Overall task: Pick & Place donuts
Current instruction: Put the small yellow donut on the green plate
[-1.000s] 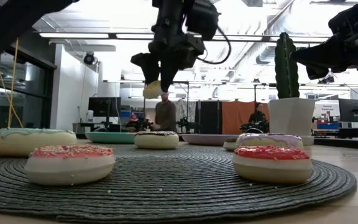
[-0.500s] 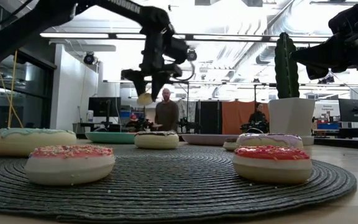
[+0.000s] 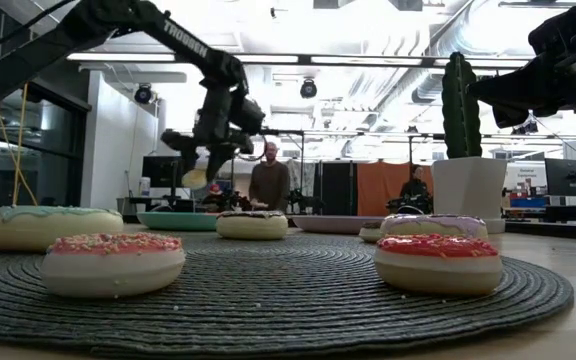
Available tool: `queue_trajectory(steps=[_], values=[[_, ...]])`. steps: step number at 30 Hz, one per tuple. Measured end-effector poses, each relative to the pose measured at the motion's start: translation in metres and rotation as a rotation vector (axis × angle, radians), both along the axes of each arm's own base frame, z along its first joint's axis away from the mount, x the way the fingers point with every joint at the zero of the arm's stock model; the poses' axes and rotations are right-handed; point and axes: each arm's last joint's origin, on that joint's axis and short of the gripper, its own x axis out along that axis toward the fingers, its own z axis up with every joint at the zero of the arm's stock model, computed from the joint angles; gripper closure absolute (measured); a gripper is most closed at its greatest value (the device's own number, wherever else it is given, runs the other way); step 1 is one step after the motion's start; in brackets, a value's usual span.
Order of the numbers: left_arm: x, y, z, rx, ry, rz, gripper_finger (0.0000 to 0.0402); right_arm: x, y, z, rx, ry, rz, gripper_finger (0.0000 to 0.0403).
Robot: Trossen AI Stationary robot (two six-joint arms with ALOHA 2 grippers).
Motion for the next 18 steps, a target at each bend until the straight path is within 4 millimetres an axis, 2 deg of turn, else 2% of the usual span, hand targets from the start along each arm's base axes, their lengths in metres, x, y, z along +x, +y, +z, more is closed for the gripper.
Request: queue_trajectory(steps=[9, 14, 18], values=[[-0.023, 0.016, -0.032, -0.045, -0.005, -0.017, 0.0213, 0.0, 0.0, 0.0, 0.0, 0.0, 0.0, 0.0402], [-0.028, 0.021, -0.049, -0.04, -0.048, -0.007, 0.0213, 0.0, 0.0, 0.0, 0.0, 0.0, 0.0, 0.0402], [-0.027, 0.022, -0.056, -0.025, -0.067, -0.011, 0.0213, 0.0, 0.0, 0.0, 0.0, 0.0, 0.0, 0.0402]])
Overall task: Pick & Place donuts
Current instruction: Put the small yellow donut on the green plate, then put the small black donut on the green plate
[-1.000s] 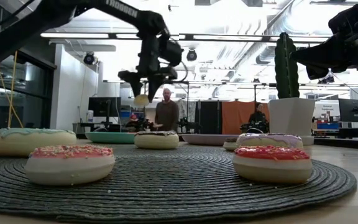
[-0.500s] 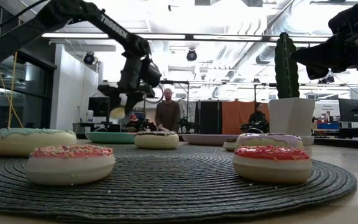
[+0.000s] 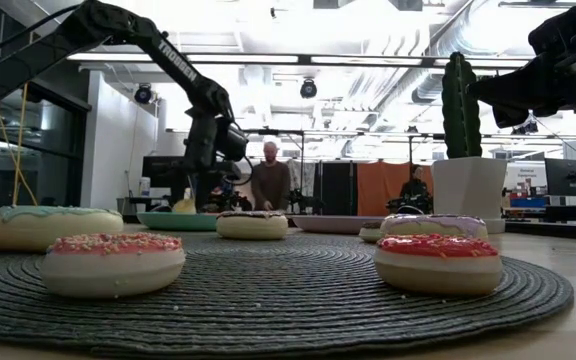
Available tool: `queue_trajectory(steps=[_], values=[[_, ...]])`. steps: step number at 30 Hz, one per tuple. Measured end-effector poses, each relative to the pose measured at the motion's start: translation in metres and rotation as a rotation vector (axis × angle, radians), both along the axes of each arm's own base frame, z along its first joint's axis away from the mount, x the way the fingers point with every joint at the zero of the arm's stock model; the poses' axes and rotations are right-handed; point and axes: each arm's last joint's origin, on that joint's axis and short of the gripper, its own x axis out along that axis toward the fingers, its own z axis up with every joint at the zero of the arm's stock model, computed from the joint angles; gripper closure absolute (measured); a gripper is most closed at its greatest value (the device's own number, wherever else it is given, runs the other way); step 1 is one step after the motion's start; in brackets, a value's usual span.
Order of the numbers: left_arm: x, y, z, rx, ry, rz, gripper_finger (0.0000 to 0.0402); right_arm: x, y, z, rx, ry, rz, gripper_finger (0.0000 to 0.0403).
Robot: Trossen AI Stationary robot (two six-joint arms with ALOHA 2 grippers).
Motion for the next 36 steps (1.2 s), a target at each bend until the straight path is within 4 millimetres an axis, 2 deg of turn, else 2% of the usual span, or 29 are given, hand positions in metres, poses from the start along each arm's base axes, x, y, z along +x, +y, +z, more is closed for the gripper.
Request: queue_trajectory(steps=[13, 17, 27, 31, 36], values=[[0.0005, -0.0005, -0.0001, 0.02, 0.021, -0.032, 0.0209, 0.0, 0.0, 0.0, 0.0, 0.0, 0.0, 0.0402], [-0.0001, -0.0001, -0.0002, 0.034, 0.036, -0.056, 0.0179, 0.0, 0.0, 0.0, 0.0, 0.0, 0.0, 0.0402], [-0.0017, 0.0016, -0.0003, 0.071, 0.073, -0.101, 0.0075, 0.0, 0.0, 0.0, 0.0, 0.0, 0.0, 0.0402], [-0.0022, 0.0019, -0.0003, 0.079, 0.084, -0.119, 0.0056, 0.0, 0.0, -0.0001, 0.0, 0.0, 0.0, 0.0402], [-0.0023, 0.0018, 0.0011, 0.072, 0.08, -0.15, 0.0053, 0.0, 0.0, 0.0, 0.0, 0.0, 0.0, 0.0402]])
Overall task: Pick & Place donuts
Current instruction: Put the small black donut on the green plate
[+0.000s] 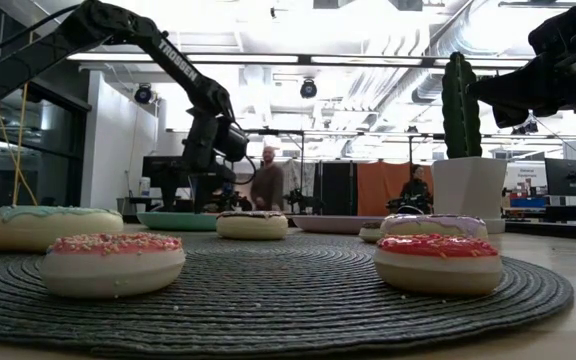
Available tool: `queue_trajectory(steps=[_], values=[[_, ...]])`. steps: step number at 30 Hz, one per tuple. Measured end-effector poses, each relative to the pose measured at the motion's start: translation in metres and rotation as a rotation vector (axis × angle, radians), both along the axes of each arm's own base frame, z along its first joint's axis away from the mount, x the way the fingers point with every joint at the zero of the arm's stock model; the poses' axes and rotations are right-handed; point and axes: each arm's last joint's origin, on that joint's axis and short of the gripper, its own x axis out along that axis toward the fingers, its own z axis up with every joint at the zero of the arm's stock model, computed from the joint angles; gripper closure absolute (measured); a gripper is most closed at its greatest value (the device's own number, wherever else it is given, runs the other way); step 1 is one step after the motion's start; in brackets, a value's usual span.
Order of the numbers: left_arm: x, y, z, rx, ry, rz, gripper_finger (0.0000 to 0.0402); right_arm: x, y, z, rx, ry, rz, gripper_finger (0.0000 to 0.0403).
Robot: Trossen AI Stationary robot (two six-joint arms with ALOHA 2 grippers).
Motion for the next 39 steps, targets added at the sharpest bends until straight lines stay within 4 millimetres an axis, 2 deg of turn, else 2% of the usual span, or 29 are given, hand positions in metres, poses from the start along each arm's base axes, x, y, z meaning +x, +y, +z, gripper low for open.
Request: queue_trajectory(steps=[4, 8, 15, 20, 25, 30, 39], values=[[0.003, 0.002, 0.009, 0.016, -0.017, -0.02, 0.0053, 0.0, 0.0, 0.0, 0.0, 0.0, 0.0, 0.0402], [0.007, 0.008, 0.028, 0.056, -0.048, -0.056, 0.0053, 0.0, 0.0, 0.0, 0.0, 0.0, 0.0, 0.0402], [0.019, 0.009, 0.074, 0.159, -0.106, -0.124, 0.0053, 0.0, 0.0, 0.0, 0.0, 0.0, 0.0, 0.0402], [0.035, -0.002, 0.108, 0.227, -0.173, -0.212, 0.0053, 0.0, 0.0, 0.0, 0.0, 0.0, 0.0, 0.0402], [0.051, -0.023, 0.141, 0.289, -0.229, -0.282, 0.0053, 0.0, 0.0, 0.0, 0.0, 0.0, 0.0, 0.0402], [0.067, -0.055, 0.159, 0.33, -0.29, -0.359, 0.0053, 0.0, 0.0, 0.0, 0.0, 0.0, 0.0, 0.0402], [0.109, -0.126, 0.165, 0.339, -0.322, -0.494, 0.0053, 0.0, 0.0, 0.0, 0.0, 0.0, 0.0, 0.0402]])
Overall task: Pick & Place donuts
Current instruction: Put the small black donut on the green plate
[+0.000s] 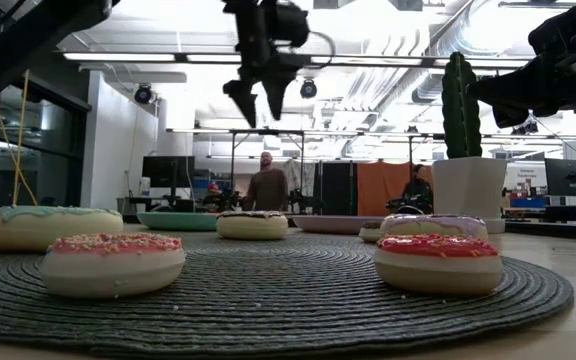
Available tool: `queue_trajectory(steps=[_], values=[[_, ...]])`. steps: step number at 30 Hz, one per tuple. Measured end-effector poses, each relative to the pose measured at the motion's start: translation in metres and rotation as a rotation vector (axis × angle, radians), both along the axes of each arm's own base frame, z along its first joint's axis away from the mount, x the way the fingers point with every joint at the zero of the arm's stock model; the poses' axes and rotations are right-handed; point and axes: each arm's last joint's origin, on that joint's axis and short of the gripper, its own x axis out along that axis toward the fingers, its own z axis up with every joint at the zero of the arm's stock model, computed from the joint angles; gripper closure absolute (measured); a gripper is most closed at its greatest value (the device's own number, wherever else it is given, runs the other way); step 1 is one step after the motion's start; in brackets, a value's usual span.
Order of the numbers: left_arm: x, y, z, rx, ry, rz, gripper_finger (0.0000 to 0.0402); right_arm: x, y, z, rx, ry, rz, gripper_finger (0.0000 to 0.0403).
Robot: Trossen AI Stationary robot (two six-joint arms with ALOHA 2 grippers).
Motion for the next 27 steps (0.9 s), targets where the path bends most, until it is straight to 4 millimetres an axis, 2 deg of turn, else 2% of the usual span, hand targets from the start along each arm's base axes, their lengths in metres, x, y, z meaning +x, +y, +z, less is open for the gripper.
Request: queue_trajectory(steps=[6, 11, 13, 18, 22, 27], values=[[0.029, -0.054, 0.001, 0.085, -0.027, -0.137, 0.0053, 0.0, 0.0, 0.0, 0.0, 0.0, 0.0, 0.0402], [0.042, -0.086, 0.002, 0.126, -0.066, -0.183, 0.0053, 0.0, 0.0, 0.0, 0.0, 0.0, 0.0, 0.0402], [0.046, -0.093, 0.003, 0.105, -0.104, -0.117, 0.0053, 0.0, 0.0, 0.0, 0.0, 0.0, 0.0, 0.0402], [0.051, -0.104, 0.004, -0.039, -0.221, 0.213, 0.0053, 0.0, 0.0, 0.0, 0.0, 0.0, 0.0, 0.0402], [0.057, -0.117, 0.004, -0.084, -0.284, 0.337, 0.0053, 0.0, 0.0, 0.0, 0.0, 0.0, 0.0, 0.0402], [0.072, -0.134, -0.013, -0.168, -0.282, 0.411, 0.0053, 0.0, 0.0, 0.0, 0.0, 0.0, 0.0, 0.0402]])
